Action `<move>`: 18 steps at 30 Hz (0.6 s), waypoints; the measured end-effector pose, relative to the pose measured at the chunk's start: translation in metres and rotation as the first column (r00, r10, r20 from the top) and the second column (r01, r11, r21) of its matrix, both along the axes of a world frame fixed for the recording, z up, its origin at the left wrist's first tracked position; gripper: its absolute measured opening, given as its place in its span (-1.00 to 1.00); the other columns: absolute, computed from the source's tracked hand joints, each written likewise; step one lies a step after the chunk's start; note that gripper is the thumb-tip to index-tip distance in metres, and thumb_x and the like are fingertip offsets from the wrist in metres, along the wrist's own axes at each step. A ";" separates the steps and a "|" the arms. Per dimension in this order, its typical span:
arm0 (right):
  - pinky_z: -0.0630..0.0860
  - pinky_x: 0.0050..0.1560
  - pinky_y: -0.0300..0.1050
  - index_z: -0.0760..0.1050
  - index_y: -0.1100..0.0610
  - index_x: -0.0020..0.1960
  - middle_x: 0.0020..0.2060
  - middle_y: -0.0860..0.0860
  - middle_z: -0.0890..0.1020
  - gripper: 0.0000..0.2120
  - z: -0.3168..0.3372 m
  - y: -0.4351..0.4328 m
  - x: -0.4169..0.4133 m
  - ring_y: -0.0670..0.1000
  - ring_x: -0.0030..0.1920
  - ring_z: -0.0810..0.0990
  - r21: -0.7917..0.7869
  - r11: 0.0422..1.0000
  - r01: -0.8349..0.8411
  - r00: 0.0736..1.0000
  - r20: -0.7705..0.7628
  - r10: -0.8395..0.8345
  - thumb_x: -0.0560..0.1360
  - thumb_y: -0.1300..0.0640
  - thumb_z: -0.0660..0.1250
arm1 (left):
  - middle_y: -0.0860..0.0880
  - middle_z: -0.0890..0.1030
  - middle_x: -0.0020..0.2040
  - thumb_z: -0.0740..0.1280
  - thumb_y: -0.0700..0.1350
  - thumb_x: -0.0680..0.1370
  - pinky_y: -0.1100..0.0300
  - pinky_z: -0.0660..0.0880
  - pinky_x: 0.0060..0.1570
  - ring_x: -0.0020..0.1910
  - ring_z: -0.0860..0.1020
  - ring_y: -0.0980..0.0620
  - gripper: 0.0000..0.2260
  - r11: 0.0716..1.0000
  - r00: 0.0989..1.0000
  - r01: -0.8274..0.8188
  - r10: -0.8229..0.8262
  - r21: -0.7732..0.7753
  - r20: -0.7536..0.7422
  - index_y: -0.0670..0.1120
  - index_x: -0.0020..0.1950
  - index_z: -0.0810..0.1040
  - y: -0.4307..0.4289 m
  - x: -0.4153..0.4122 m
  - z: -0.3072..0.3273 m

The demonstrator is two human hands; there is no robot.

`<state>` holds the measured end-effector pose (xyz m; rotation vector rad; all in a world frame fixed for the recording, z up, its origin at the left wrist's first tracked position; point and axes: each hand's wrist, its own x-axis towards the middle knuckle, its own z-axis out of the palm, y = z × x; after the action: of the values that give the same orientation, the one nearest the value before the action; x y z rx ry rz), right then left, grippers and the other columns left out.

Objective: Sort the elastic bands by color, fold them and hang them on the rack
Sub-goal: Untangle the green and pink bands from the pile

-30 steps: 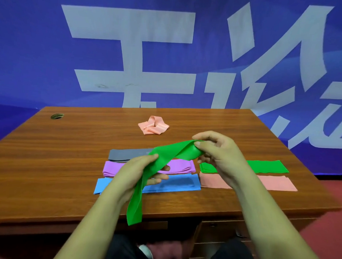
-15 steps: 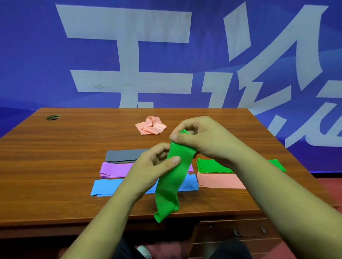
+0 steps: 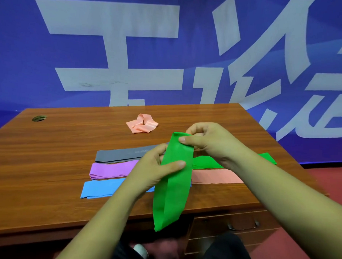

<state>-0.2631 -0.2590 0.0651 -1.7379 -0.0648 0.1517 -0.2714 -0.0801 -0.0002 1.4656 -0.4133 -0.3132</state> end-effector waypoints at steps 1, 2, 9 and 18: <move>0.52 -0.25 -0.11 0.52 0.17 -0.20 -0.28 0.20 0.60 -0.86 0.000 -0.001 0.002 0.07 -0.28 0.57 -0.017 1.000 0.015 1.000 0.020 -0.015 0.44 0.28 0.48 | -0.08 0.71 0.04 0.49 -0.19 0.42 0.07 0.61 -0.02 -0.02 0.68 -0.05 -0.62 0.999 1.000 0.016 -0.016 0.046 0.005 -0.13 0.21 0.54 -0.003 0.002 -0.003; 0.53 -0.26 -0.11 0.52 0.17 -0.21 -0.30 0.17 0.60 -0.86 0.000 -0.003 0.004 0.04 -0.30 0.58 -0.034 0.999 0.031 0.998 0.047 -0.029 0.44 0.27 0.48 | -0.08 0.70 0.07 0.51 -0.18 0.42 0.01 0.60 0.06 0.03 0.68 -0.07 -0.60 0.996 1.000 0.026 -0.027 0.088 0.007 -0.10 0.23 0.55 -0.006 0.004 -0.006; 0.60 -0.34 -0.08 0.50 0.22 -0.14 -0.35 0.07 0.59 -0.84 0.017 -0.006 0.006 -0.02 -0.36 0.60 -0.094 0.991 0.090 0.988 0.135 -0.077 0.47 0.19 0.47 | -0.05 0.70 0.09 0.48 -0.15 0.48 -0.05 0.56 0.16 0.10 0.65 -0.03 -0.70 0.995 0.998 -0.032 0.028 0.095 0.051 -0.10 0.19 0.59 -0.026 0.015 -0.011; 0.56 -0.38 -0.19 0.57 0.32 -0.09 -0.31 0.14 0.61 -0.81 0.044 -0.007 0.001 -0.05 -0.37 0.60 -0.196 0.976 0.097 0.961 0.274 -0.041 0.46 0.19 0.48 | -0.02 0.67 -0.02 0.37 -0.14 0.51 0.26 0.52 0.01 0.01 0.62 0.09 -0.82 0.958 0.944 -0.181 0.233 -0.223 0.235 -0.07 0.10 0.53 -0.039 0.021 0.022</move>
<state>-0.2622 -0.2665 0.1095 -1.9587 -0.1927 -0.1360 -0.2508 -0.1189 0.0223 1.3428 -0.4797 0.0907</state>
